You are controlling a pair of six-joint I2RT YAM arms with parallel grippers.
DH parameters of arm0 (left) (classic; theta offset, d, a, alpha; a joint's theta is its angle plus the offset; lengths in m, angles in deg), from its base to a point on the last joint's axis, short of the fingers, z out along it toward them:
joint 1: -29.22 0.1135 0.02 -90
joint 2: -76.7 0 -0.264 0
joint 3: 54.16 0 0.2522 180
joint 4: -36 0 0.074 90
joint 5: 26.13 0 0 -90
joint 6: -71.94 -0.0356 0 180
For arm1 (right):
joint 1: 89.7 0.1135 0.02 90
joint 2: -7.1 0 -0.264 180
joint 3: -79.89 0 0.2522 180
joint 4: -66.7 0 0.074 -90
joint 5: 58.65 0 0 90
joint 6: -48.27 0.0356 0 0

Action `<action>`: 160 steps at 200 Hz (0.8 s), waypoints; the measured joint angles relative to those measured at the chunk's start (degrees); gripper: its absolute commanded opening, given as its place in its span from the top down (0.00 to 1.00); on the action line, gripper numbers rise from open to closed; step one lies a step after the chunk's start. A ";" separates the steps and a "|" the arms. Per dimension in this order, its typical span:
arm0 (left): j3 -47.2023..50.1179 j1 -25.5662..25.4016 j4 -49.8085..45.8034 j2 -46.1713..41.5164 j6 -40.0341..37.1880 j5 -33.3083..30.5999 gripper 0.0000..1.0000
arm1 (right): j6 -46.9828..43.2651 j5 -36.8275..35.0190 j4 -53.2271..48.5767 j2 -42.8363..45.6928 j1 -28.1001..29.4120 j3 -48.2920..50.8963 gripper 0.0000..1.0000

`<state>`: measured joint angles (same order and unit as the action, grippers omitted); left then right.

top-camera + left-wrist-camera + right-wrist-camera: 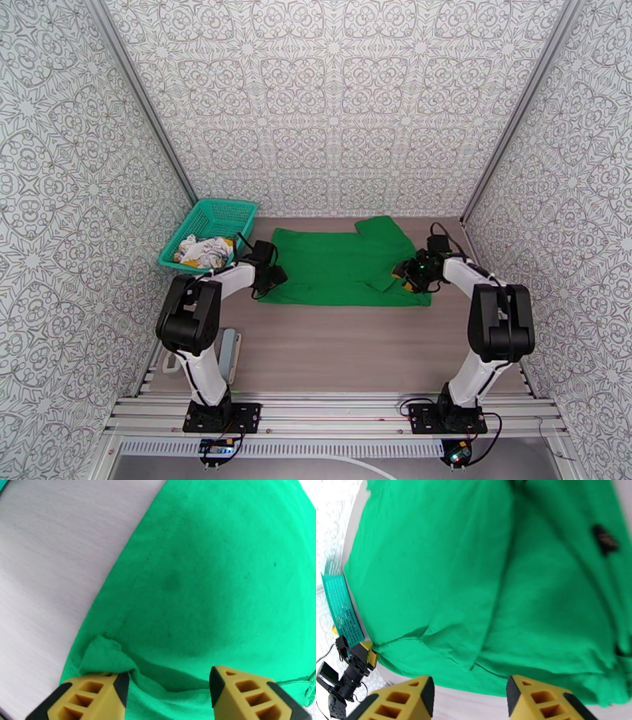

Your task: Fold and stack the mixed laundry pile

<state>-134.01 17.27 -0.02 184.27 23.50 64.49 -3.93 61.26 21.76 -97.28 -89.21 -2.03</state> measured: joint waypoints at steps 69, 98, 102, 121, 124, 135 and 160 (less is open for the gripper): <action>0.33 0.00 0.48 -0.11 -0.02 0.00 0.40 | 1.92 0.61 2.49 -6.62 2.16 -1.75 0.54; 0.61 0.00 0.81 -0.22 0.00 0.00 0.40 | 2.93 0.70 3.50 -8.76 2.21 -4.98 0.63; 0.66 0.00 0.87 -0.26 -0.02 0.00 0.40 | 3.10 0.81 3.65 -8.98 2.21 -5.31 0.65; 0.70 -0.02 0.94 -0.31 -0.02 0.00 0.40 | 3.91 0.85 4.28 -10.08 2.21 -7.41 0.74; 0.72 -0.04 0.98 -0.31 -0.02 0.00 0.40 | 4.31 0.83 4.28 -10.27 2.21 -7.82 0.76; 0.92 -0.04 1.14 -0.37 -0.02 0.00 0.40 | 4.59 0.87 4.59 -11.37 2.21 -9.46 0.80; 1.46 -0.04 1.73 -0.70 -0.04 0.00 0.39 | 5.57 0.87 5.16 -14.16 2.21 -13.42 0.87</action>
<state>-132.54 17.23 1.71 183.57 23.46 64.49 1.65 62.14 26.92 -111.44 -87.00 -15.45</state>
